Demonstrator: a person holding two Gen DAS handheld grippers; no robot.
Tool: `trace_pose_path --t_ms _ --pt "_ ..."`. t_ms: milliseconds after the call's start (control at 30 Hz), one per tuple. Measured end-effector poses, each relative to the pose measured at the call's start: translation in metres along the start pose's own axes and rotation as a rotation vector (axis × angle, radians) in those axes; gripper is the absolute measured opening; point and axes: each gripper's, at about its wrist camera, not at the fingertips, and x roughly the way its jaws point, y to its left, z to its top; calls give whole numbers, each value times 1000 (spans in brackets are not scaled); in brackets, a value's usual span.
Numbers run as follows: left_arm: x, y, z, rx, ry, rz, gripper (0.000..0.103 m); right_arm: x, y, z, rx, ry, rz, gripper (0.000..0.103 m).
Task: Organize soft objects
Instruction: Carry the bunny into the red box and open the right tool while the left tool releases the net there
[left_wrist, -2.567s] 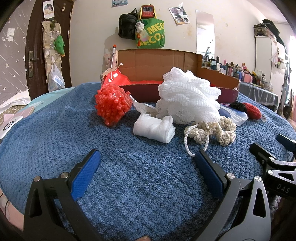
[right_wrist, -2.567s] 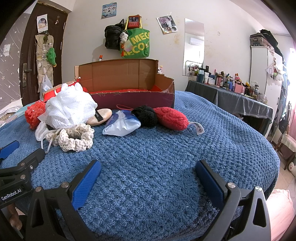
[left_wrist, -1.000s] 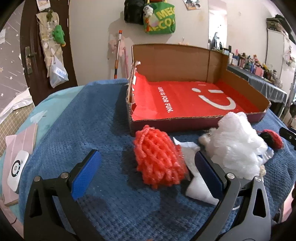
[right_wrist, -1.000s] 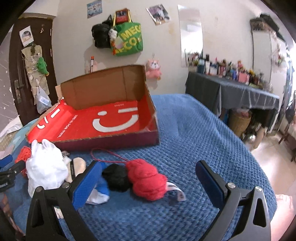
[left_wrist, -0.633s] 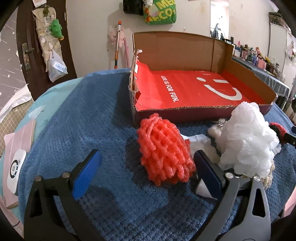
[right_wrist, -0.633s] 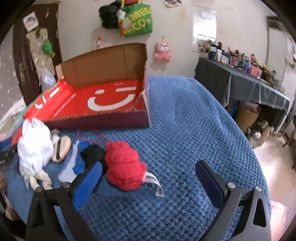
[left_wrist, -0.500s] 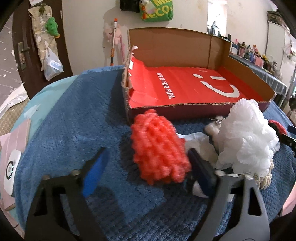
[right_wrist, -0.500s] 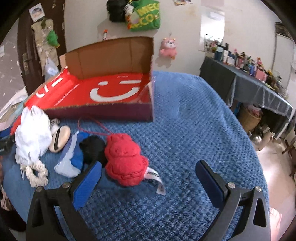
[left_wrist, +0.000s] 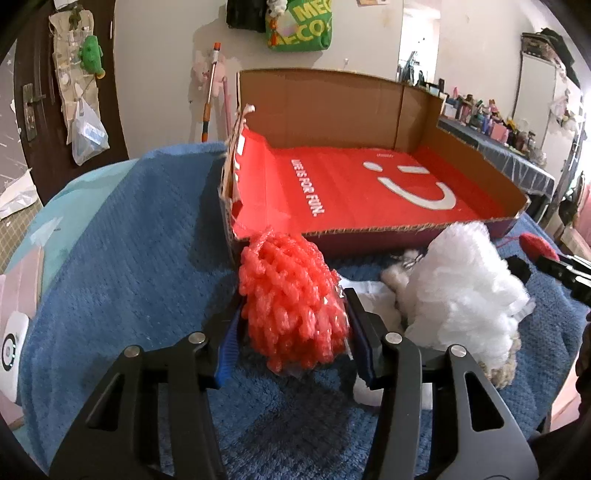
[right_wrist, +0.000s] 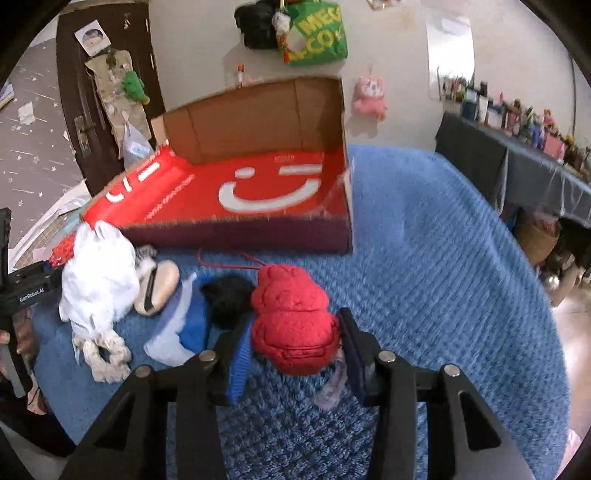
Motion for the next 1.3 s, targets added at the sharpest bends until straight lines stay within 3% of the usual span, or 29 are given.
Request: trace_pose_path --t_ms 167,533,800,1067,1300 --pt "-9 -2 6 7 -31 -3 48 -23 5 15 1 -95 2 46" --pt "-27 -6 26 36 -98 -10 48 -35 16 32 10 -170 27 46" --pt "-9 -15 66 105 -118 -38 48 -32 32 81 -54 -242 10 47" --pt "47 -23 96 172 -5 -65 48 38 50 118 -125 -116 -95 47" --pt "83 -25 98 192 89 -89 48 95 54 119 -175 47 -143 47"
